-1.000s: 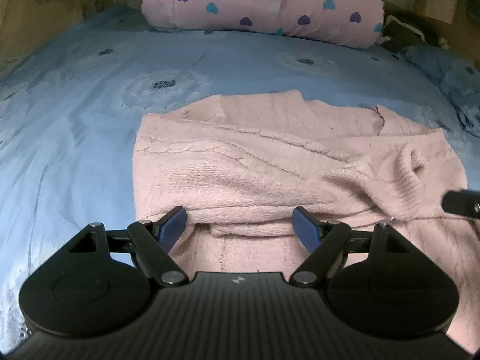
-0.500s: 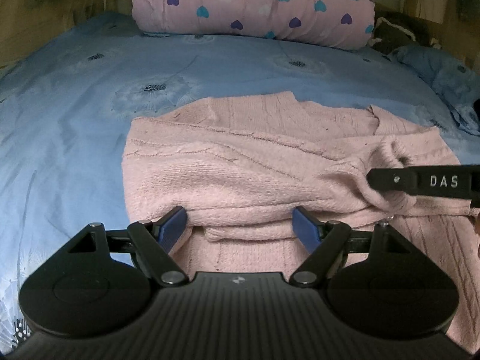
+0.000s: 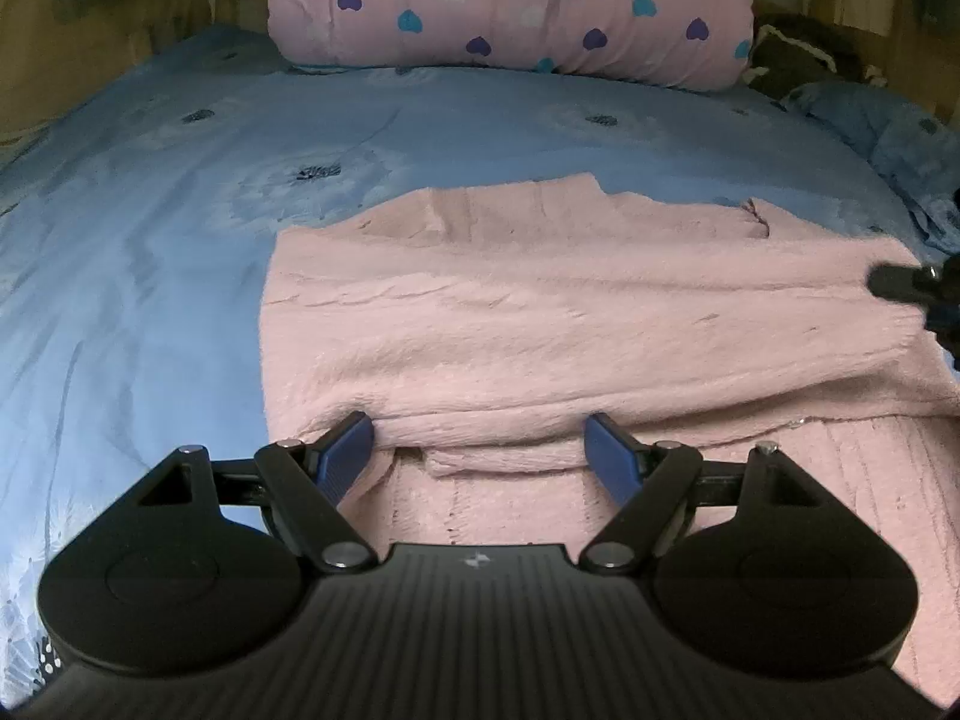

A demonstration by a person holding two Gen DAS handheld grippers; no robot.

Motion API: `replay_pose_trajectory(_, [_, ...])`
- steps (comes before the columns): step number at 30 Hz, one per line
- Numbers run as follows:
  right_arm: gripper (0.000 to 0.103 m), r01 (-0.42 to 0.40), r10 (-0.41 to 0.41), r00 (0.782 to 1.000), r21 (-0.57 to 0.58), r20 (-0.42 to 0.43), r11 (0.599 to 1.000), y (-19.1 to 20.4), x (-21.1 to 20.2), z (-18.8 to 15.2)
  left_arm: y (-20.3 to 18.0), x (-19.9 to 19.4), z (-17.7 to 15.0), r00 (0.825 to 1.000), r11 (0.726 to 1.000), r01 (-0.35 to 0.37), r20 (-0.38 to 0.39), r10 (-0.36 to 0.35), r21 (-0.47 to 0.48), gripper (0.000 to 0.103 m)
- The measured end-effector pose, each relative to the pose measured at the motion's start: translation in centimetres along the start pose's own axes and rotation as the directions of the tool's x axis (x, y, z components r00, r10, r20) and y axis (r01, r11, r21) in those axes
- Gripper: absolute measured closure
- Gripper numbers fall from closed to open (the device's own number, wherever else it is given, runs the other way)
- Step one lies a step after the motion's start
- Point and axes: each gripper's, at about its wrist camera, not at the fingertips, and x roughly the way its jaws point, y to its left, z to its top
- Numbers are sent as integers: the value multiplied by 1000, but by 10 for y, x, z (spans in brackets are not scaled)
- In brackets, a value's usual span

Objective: Fold small clothes

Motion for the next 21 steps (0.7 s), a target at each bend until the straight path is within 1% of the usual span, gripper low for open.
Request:
replay_pose_trajectory(1, [87,22,-21,1000,-15,11,1000,-1,-4,2,0,1,0,1000,1000,-3,-2,3,4,21])
replay_pose_trajectory(3, [87,108,-108,994,-63,1,992,-4,-4,4,-1,2,-2,1000,1000,-5,-11,6,7,21])
replay_pose_trajectory(5, [86,191,-199,978,-130,-53,973,-8,6,1,-2,3,-3,1000,1000,-13,-9,14,17,21])
replay_pose_trajectory(6, [85,199,-214,974,-167,-77,966,-9,11,-3,-2,2,-3,1000,1000,-13,-7,13,17,21])
replay_pose_trajectory(7, [83,195,-212,974,-189,-76,962,-8,11,-6,-1,2,-3,1000,1000,-13,-5,13,13,21])
replay_pose_trajectory(8, [77,193,-210,975,-201,-70,961,-5,9,-6,0,2,-3,1000,1000,-11,-5,11,7,21])
replay_pose_trajectory(9, [66,191,-208,976,-210,-66,959,-2,7,-7,2,2,-3,1000,1000,-9,-5,9,0,21])
replay_pose_trajectory(10, [58,197,-214,975,-218,-57,956,2,3,-9,3,2,-3,1000,1000,-6,-5,6,-8,21])
replay_pose_trajectory(11, [42,210,-226,973,-228,-47,951,6,-1,-11,3,2,-3,1000,1000,-3,-4,3,-16,21])
replay_pose_trajectory(12, [35,230,-244,969,-245,-27,942,11,-5,-13,4,2,-3,1000,1000,0,-1,0,-24,21])
replay_pose_trajectory(14, [34,259,-262,965,-289,26,922,19,-10,-16,6,1,-4,1000,999,2,3,-2,-32,21])
replay_pose_trajectory(16, [34,285,-288,957,-334,40,899,23,-5,-17,10,-2,-5,1000,999,1,-2,-1,-39,21])
replay_pose_trajectory(18, [34,296,-309,951,-334,16,895,16,7,-9,16,-6,-8,1000,998,7,-9,-8,-55,21])
replay_pose_trajectory(21, [36,264,-289,957,-298,-41,917,13,25,-7,34,-13,-17,999,995,26,-16,-28,-96,21])
